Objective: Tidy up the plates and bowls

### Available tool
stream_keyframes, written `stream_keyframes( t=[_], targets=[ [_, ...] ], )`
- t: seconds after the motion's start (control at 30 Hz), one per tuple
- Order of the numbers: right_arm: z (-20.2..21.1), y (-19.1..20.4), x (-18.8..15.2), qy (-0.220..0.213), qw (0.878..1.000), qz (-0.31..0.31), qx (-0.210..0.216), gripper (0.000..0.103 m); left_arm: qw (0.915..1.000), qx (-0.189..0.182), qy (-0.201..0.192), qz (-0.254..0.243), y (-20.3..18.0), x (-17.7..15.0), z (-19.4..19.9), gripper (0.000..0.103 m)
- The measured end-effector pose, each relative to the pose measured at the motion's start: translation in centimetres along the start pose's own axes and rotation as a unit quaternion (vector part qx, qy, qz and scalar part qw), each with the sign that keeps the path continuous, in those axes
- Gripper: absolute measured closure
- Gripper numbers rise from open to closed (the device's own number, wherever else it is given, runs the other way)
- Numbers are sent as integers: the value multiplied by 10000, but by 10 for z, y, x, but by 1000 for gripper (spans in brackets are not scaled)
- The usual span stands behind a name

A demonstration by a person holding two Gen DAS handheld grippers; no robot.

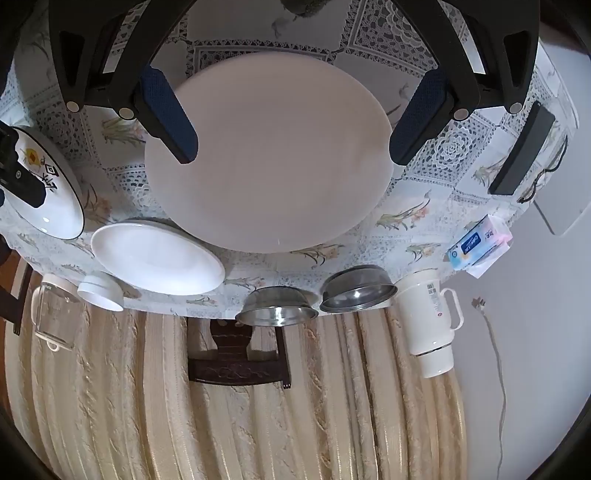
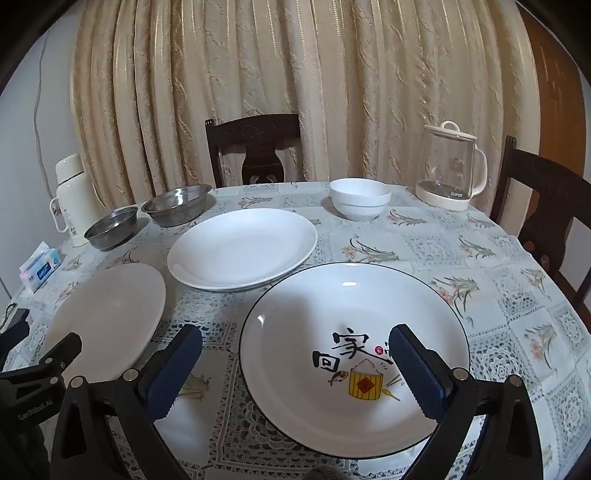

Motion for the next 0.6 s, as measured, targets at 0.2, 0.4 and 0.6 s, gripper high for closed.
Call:
stream_keyframes(
  t=[0.2, 0.4, 0.6],
  targets=[
    [0, 0, -1, 19, 10000, -7, 12, 0, 10000, -3, 14, -1, -2, -2, 0, 0],
    [0, -1, -3, 59, 10000, -41, 9, 0, 10000, -11, 38, 5, -4, -2, 0, 0],
    [1, 0, -4, 85, 9999, -49, 40, 0, 10000, -30, 68, 29, -3, -5, 0, 0]
  ],
)
Point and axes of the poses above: each gripper's, at about its wrist camera, not at the fingertips, and z roughly against the way its jaws point, y to its left, x to its top, the point moved 9 cm from there along -z, roughly the way its jaws point, and after that the axes turned 3 degrees about y, right-handed, at the moved point
